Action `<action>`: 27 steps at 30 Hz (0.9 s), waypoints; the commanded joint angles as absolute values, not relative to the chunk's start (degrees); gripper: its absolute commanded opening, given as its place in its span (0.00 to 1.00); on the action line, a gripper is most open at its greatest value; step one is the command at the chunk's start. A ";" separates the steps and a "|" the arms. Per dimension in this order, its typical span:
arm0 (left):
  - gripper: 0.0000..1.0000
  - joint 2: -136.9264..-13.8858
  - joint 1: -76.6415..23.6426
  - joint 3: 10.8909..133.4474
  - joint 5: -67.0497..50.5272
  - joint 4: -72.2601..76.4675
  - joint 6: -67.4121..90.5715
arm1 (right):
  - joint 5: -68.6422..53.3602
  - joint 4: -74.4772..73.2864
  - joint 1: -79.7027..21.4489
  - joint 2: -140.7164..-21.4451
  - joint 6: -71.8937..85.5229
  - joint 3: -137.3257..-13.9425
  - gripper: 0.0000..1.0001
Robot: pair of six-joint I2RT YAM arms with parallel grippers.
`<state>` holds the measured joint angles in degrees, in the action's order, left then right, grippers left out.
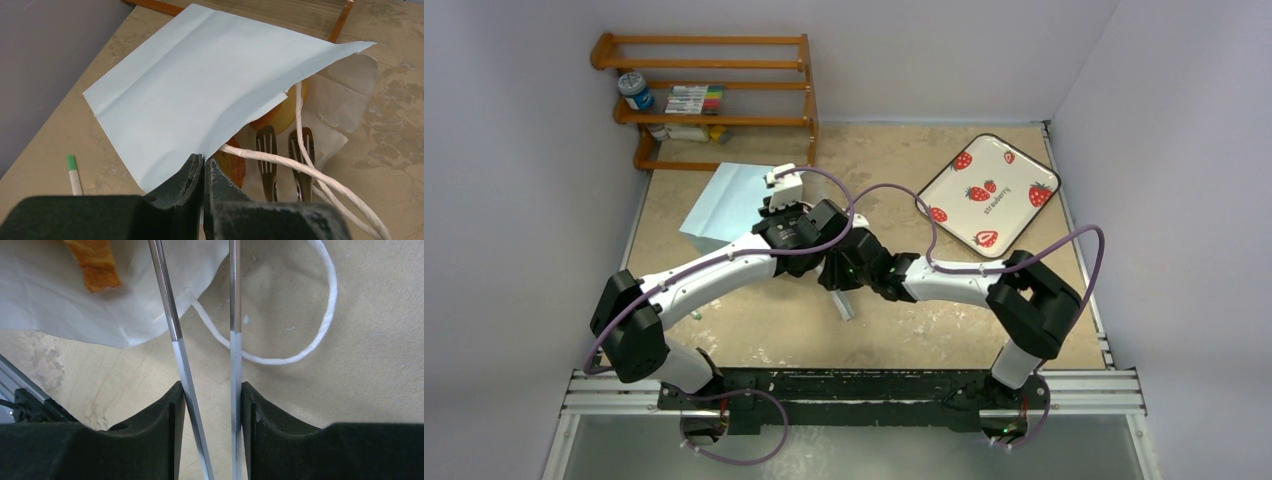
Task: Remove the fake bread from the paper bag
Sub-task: Take out the fake bread from the paper bag.
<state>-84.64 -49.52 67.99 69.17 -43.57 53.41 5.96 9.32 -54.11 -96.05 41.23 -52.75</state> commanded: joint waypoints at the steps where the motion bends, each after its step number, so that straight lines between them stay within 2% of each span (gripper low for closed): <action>1: 0.01 -82.95 -49.28 69.44 70.01 -42.21 53.89 | 5.74 10.98 -53.98 -95.68 41.84 -57.81 0.42; 17: 0.01 -83.54 -49.47 68.62 69.61 -41.49 54.01 | 5.79 9.17 -53.77 -97.43 41.40 -60.96 0.44; 27: 0.00 -84.60 -50.14 68.47 68.67 -40.13 53.54 | 4.93 9.41 -50.21 -101.80 40.84 -64.98 0.45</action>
<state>-84.66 -49.65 67.99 67.55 -42.89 53.36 4.73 7.66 -52.18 -101.41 41.30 -60.93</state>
